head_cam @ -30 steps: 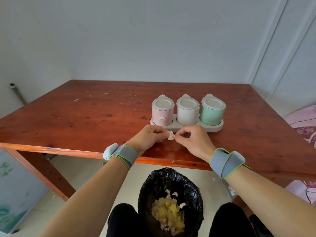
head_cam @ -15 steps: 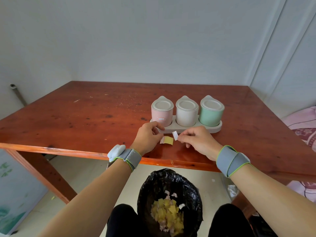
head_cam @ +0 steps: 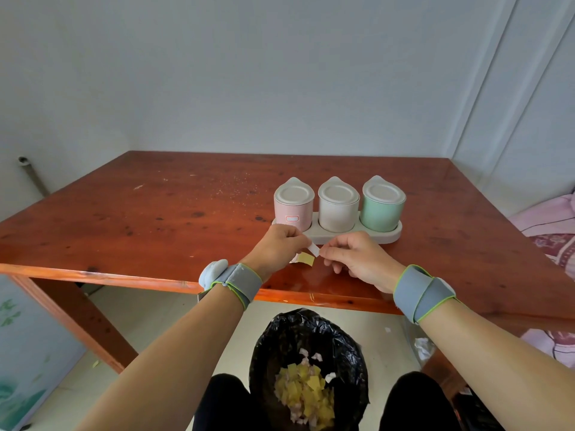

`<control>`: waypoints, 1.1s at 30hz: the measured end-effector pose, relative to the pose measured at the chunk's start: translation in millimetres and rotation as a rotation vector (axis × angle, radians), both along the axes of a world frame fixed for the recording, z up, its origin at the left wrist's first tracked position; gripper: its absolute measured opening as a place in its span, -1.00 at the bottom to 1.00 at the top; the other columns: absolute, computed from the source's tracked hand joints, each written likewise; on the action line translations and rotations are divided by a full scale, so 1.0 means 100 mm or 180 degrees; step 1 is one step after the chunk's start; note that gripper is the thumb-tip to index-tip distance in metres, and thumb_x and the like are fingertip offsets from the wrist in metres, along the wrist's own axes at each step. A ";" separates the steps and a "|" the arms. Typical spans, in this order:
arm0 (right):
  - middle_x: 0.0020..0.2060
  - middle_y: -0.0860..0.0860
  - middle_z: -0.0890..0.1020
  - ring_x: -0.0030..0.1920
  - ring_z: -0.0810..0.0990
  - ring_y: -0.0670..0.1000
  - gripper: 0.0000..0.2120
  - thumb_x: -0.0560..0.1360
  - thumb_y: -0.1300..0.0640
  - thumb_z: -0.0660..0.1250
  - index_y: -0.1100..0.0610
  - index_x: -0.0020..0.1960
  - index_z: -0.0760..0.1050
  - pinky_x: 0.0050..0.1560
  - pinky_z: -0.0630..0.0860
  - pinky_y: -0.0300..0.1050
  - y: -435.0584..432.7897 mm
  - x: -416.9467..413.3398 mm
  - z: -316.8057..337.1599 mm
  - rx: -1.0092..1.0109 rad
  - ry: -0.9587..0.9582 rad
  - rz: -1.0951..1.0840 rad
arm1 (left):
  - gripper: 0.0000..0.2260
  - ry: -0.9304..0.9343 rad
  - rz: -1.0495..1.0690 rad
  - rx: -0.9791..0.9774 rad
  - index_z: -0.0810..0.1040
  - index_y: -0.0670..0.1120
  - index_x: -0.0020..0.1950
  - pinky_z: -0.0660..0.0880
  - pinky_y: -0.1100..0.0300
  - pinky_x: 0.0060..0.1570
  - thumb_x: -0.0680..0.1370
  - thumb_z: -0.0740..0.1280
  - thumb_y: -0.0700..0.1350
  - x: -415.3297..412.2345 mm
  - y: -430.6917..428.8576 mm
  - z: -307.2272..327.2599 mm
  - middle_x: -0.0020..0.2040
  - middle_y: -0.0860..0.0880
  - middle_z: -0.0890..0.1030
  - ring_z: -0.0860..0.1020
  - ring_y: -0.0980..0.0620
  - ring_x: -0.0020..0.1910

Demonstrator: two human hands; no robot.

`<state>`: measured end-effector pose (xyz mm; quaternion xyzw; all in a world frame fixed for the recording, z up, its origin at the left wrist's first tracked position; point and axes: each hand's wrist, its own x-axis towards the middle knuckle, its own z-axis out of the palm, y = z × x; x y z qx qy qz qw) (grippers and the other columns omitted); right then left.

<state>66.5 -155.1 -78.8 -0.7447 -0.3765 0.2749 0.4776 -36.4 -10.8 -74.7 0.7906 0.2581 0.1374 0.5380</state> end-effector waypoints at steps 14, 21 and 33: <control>-0.29 -0.05 0.58 -0.45 0.47 -0.02 -0.95 0.44 0.10 0.43 0.04 -0.19 0.64 -0.48 0.45 -0.08 -0.03 0.02 -0.18 0.1267 -0.3640 -0.0473 | -0.85 0.0066 -0.0025 -0.1020 0.40 -0.11 -0.31 0.10 0.34 -0.56 0.47 0.23 -0.21 0.07 -0.06 0.03 -0.42 -0.06 0.39 0.28 0.04 -0.49; -0.29 -0.05 0.58 -0.38 0.51 -0.07 -0.93 0.45 0.16 0.45 0.06 -0.21 0.64 -0.39 0.45 -0.19 -0.12 0.12 -0.21 0.1306 -0.3322 -0.0767 | -0.84 0.0024 -0.0086 -0.1147 0.48 -0.12 -0.09 0.13 0.32 -0.56 0.55 0.27 -0.03 0.09 -0.06 0.03 -0.39 -0.07 0.47 0.31 0.05 -0.49; -0.39 0.05 0.45 -0.43 0.42 -0.03 -0.94 0.47 0.17 0.44 0.17 -0.10 0.61 -0.44 0.37 -0.44 -0.01 0.42 -0.12 0.0850 -0.0102 -0.1272 | -0.47 -0.0546 -0.0110 0.1695 0.32 0.01 0.42 0.49 0.08 -0.18 0.47 0.34 -0.20 0.43 -0.12 0.04 -0.38 0.01 0.47 0.44 0.10 -0.38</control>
